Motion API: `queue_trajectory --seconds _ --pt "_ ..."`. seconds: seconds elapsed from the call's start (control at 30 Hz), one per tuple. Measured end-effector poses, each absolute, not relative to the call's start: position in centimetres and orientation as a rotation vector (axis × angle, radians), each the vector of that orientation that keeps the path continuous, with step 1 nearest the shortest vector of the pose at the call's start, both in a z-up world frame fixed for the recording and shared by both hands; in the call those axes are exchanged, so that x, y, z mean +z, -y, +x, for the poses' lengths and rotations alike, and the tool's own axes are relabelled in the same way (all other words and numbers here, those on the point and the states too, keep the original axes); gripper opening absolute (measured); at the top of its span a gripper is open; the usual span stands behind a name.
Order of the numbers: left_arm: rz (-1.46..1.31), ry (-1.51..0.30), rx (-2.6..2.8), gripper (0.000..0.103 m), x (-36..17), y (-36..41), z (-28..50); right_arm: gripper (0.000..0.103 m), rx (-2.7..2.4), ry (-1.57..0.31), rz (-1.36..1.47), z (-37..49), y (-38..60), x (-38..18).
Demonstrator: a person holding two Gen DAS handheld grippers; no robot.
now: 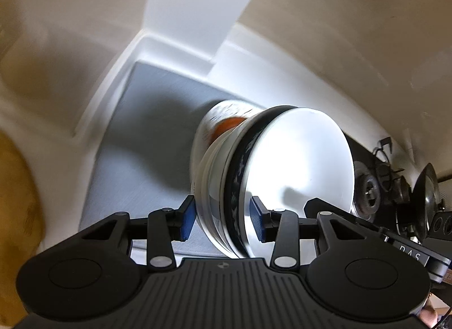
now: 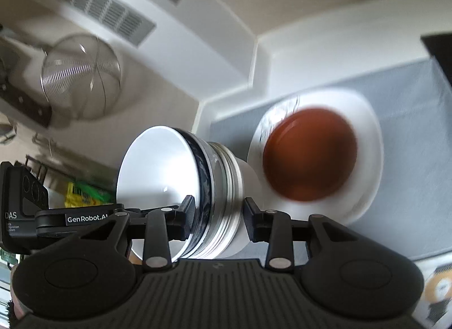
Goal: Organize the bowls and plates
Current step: 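Lift the bowl stack with both grippers over the stacked plates, then lower the bowl stack onto the terracotta plate and open both grippers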
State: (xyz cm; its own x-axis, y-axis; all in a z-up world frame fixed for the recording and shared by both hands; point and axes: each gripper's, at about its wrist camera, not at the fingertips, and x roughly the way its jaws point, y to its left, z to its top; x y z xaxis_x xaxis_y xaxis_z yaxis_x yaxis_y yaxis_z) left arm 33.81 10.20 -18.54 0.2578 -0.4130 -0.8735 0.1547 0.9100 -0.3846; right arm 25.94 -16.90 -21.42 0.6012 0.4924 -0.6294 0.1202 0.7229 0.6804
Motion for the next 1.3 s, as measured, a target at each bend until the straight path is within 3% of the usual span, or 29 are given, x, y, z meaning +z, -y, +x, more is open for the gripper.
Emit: queue_trajectory --seconds 0.23,0.43,0.97,1.3 --pt "-0.208 -1.203 -0.46 0.044 -16.0 -6.7 35.7 0.041 0.191 -0.839 0.738 27.2 20.3 -18.4" --pt "-0.203 -1.231 -0.507 0.045 -16.9 -4.3 38.5 0.041 0.138 -0.816 0.729 28.8 22.5 -18.0" --pt "-0.189 -1.378 -0.471 0.046 -27.6 -3.3 42.7 0.04 0.055 -0.898 0.786 31.7 23.0 -28.4" --pt "-0.147 -1.357 -0.506 0.045 -30.4 -2.4 42.9 0.04 0.007 -0.918 0.763 31.5 23.1 -31.3"
